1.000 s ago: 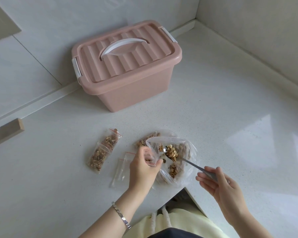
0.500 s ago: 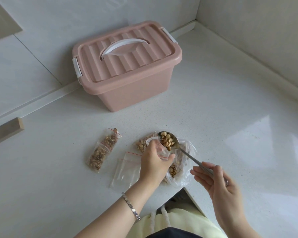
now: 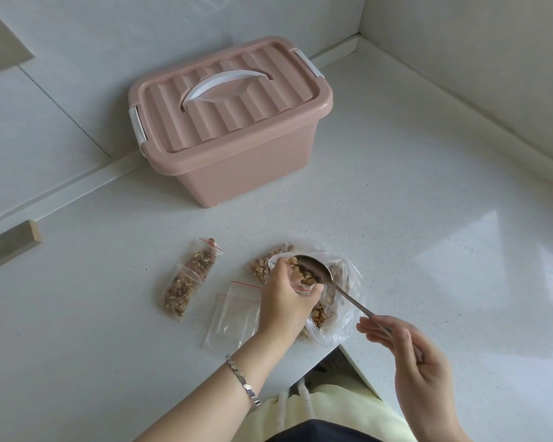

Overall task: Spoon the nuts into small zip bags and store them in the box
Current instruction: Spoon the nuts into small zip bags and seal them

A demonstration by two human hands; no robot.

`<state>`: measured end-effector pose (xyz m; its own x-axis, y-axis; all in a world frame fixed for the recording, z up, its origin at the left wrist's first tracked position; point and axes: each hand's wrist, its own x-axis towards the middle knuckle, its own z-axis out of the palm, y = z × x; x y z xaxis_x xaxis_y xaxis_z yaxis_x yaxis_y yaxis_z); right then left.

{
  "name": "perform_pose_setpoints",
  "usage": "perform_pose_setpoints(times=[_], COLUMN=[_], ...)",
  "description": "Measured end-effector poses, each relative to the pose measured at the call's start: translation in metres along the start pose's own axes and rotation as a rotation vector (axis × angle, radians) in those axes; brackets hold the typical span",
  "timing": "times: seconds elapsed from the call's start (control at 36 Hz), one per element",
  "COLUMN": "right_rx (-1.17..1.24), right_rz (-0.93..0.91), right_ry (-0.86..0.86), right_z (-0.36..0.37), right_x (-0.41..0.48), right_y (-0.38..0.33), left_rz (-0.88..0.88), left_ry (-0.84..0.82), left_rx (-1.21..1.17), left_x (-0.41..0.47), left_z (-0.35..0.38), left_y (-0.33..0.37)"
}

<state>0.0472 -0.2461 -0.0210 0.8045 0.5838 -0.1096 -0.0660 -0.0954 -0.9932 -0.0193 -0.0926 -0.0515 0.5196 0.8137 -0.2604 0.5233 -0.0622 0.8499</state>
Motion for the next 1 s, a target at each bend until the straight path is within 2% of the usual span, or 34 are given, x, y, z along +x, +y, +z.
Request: perform_pose_setpoints(times=[0.31, 0.42, 0.47, 0.58, 0.64, 0.75, 0.86, 1.0], right_rx=[-0.278, -0.320, -0.323, -0.315, -0.312, -0.329, -0.404, -0.544], right_rz=[-0.261, -0.345, -0.361, -0.318, -0.285, -0.180, -0.089, -0.096], right_ry=[-0.054, -0.019, 0.015, 0.075, 0.079, 0.004, -0.073, -0.141], right_z=[-0.007, -0.011, -0.013, -0.017, -0.018, -0.018, -0.019, -0.014], right_x=[-0.002, 0.000, 0.002, 0.007, 0.011, 0.016, 0.016, 0.014], right_y=[0.000, 0.000, -0.001, -0.001, -0.001, 0.003, 0.011, 0.016], left_rz=[0.054, 0.069, 0.125, 0.413, 0.454, 0.325, 0.081, 0.012], left_ry=[0.021, 0.046, 0.077, 0.247, 0.267, 0.291, 0.173, 0.154], left_rx=[-0.037, -0.029, -0.071, -0.073, -0.098, -0.129, -0.060, 0.148], left_x=[0.002, 0.000, -0.004, -0.008, -0.008, -0.006, -0.004, -0.006], left_z=[0.002, 0.000, -0.003, -0.006, -0.008, -0.014, -0.020, -0.030], left_y=[-0.011, -0.011, -0.009, -0.013, -0.013, -0.019, -0.037, -0.052])
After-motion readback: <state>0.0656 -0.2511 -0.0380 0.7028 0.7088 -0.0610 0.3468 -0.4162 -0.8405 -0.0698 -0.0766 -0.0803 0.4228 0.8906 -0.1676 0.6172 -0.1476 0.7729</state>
